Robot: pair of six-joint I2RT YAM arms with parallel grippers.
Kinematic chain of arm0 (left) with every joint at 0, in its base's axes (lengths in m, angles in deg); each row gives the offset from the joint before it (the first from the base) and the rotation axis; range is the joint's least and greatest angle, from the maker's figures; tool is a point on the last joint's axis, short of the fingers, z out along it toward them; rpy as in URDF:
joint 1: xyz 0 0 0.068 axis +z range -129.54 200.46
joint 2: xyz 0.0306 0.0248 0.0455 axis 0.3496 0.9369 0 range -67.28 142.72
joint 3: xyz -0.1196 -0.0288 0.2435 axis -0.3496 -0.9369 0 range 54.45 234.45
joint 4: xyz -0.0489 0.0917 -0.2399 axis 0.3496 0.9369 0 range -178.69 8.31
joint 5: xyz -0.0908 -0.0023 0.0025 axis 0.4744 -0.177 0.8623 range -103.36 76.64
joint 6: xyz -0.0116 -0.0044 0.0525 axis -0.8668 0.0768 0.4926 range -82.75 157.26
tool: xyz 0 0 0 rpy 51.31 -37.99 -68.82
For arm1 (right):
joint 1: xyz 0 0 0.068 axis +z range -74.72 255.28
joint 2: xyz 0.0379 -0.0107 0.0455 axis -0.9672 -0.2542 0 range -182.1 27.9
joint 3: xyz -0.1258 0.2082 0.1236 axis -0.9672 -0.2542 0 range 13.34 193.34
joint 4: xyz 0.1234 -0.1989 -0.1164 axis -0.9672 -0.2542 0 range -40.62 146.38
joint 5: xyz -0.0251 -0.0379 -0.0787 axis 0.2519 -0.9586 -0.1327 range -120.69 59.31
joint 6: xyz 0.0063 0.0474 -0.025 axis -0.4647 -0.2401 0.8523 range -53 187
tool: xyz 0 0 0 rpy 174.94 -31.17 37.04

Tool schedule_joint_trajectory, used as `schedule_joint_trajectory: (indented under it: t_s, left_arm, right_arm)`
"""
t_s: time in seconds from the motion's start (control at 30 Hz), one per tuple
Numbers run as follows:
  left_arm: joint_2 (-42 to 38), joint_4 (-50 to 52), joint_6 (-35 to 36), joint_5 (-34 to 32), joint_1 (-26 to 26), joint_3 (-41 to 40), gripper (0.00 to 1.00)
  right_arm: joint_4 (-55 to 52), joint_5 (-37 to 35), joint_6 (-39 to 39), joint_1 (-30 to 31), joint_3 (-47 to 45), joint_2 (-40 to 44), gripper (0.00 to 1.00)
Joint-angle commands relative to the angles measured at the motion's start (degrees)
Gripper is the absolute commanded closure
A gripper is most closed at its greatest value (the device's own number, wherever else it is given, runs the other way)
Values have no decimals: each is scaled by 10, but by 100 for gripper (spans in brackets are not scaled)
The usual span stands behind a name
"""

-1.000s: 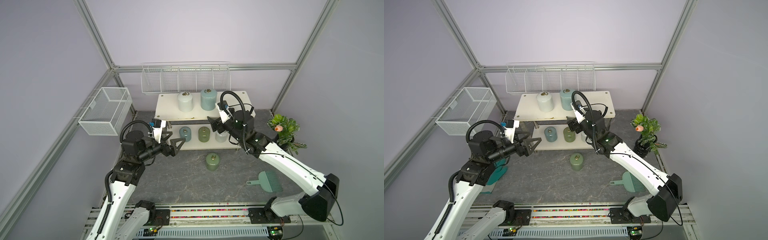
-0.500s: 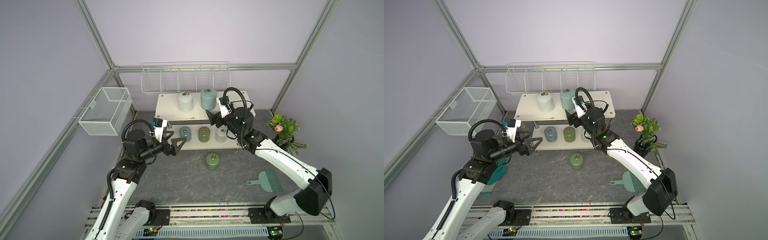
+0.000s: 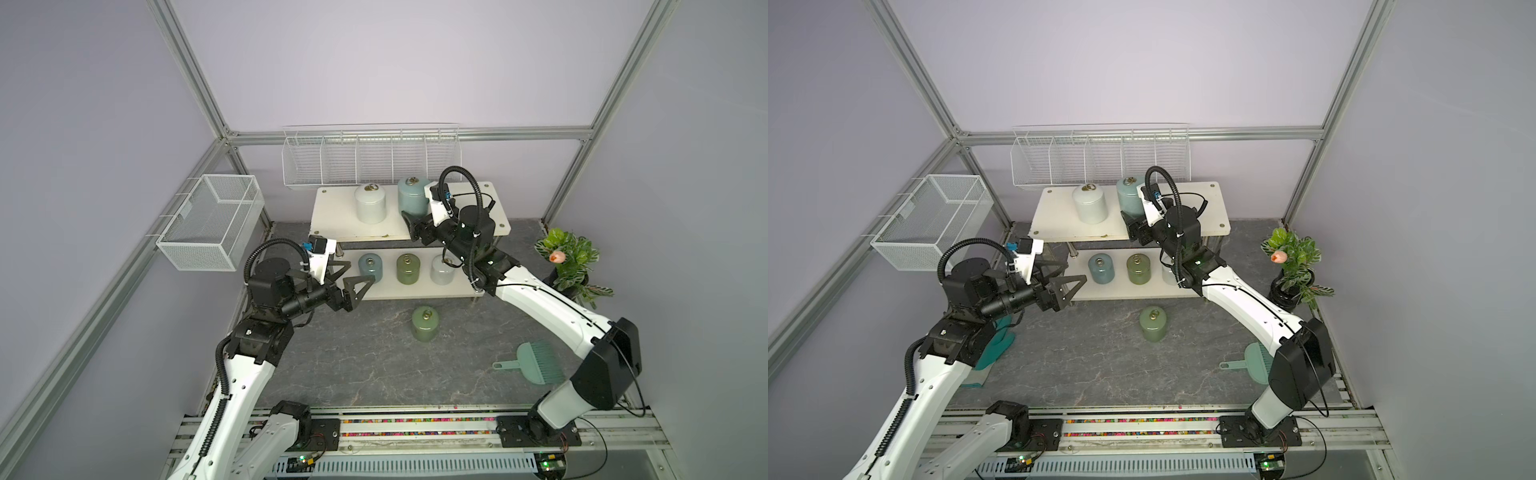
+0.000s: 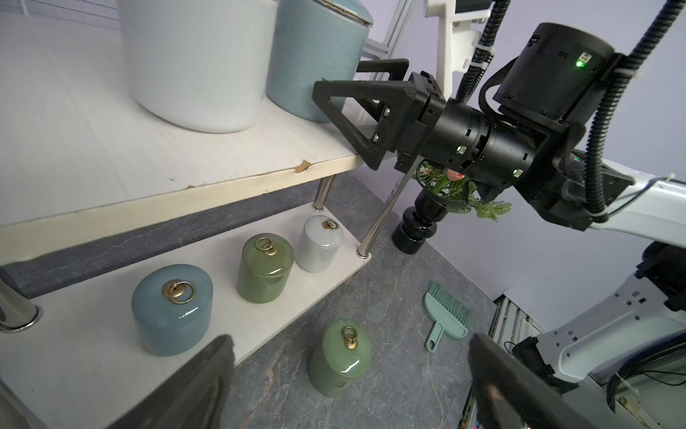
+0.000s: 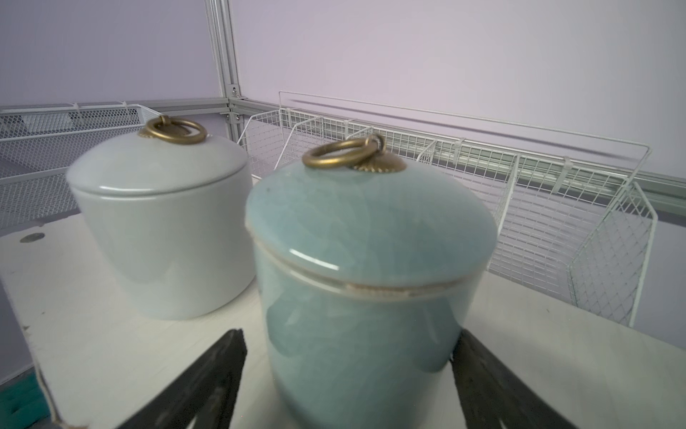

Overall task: Remove the tea canisters from the shelf
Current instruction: Pick up the tea canister from the shelf.

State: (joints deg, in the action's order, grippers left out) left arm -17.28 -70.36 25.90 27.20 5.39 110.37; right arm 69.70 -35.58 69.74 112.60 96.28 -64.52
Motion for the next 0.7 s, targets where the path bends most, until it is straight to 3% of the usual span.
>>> schedule_joint_trajectory:
  t_s: [0.0,0.67]
  left_arm:
    - [2,-12,2,9,0,-6,1]
    - [17,-12,9,22,0,-1,1]
  right_arm:
    - [-19,-2,-10,-2,15,-15,11]
    - [50,0,-39,-5,35,-52,11]
